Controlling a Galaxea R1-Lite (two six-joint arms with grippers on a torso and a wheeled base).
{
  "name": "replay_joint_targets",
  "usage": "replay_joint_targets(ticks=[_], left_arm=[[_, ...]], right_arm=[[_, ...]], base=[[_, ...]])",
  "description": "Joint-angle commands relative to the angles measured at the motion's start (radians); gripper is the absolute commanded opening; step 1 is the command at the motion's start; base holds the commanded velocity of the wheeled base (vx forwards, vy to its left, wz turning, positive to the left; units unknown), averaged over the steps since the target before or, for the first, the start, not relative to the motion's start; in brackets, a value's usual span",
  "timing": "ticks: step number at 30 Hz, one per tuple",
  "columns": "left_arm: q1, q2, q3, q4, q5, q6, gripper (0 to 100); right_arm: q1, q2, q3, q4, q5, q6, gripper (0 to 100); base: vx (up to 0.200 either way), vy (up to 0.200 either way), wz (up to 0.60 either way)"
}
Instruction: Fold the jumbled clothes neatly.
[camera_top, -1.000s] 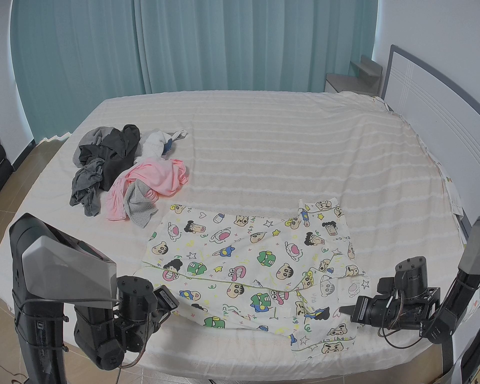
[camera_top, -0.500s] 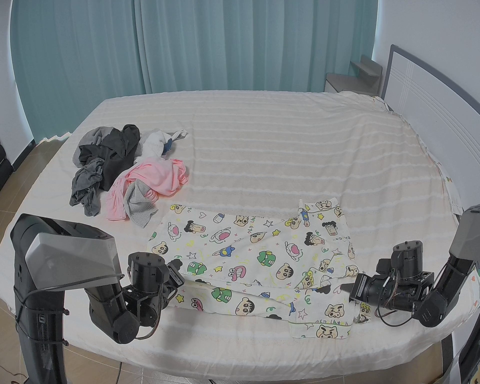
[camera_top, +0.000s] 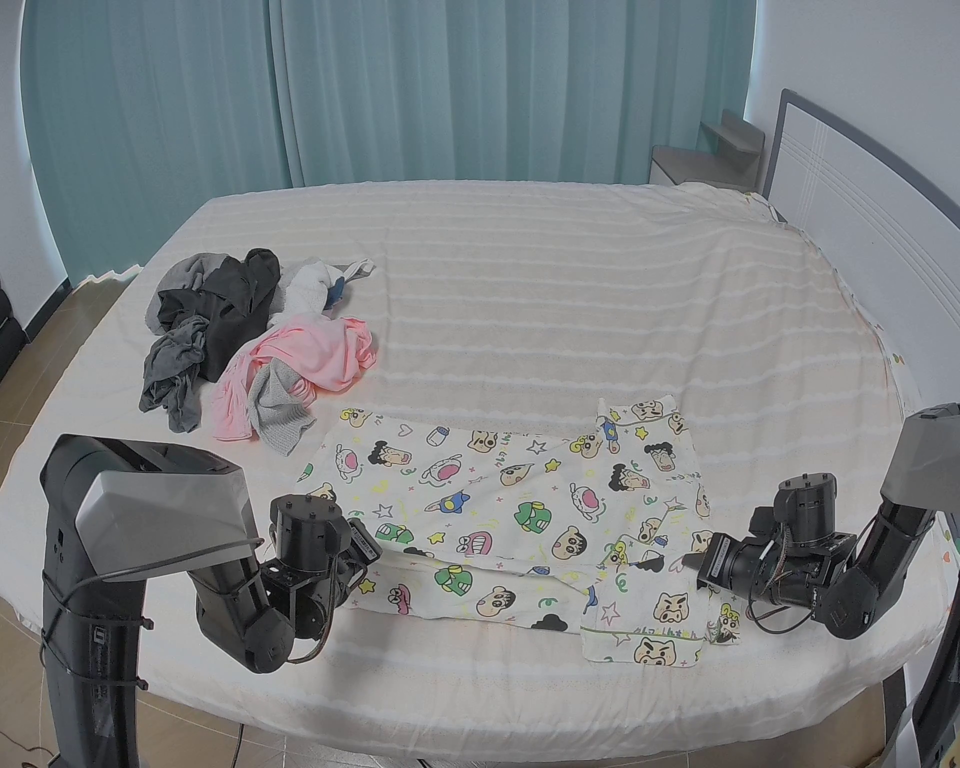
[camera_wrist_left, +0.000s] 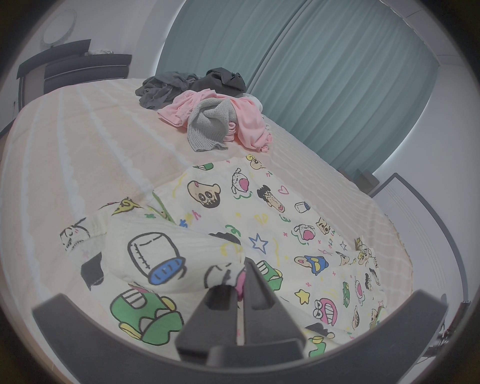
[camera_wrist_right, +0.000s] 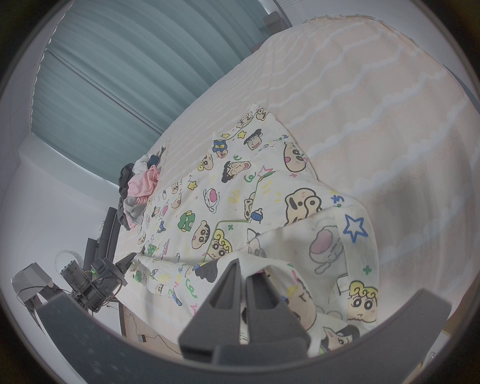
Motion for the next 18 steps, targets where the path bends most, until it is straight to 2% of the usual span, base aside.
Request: replay_joint_targets(ticks=[1, 18], left_arm=[[0.005, 0.015, -0.013, -0.001, -0.015, 0.000, 0], [0.028, 0.030, -0.090, 0.030, -0.030, 0.000, 0]], right_arm=[[-0.006, 0.030, -0.019, -0.001, -0.001, -0.011, 0], [-0.016, 0.085, -0.108, -0.001, -0.007, -0.023, 0]], base=[[0.000, 0.000, 0.00], [0.000, 0.000, 0.00]])
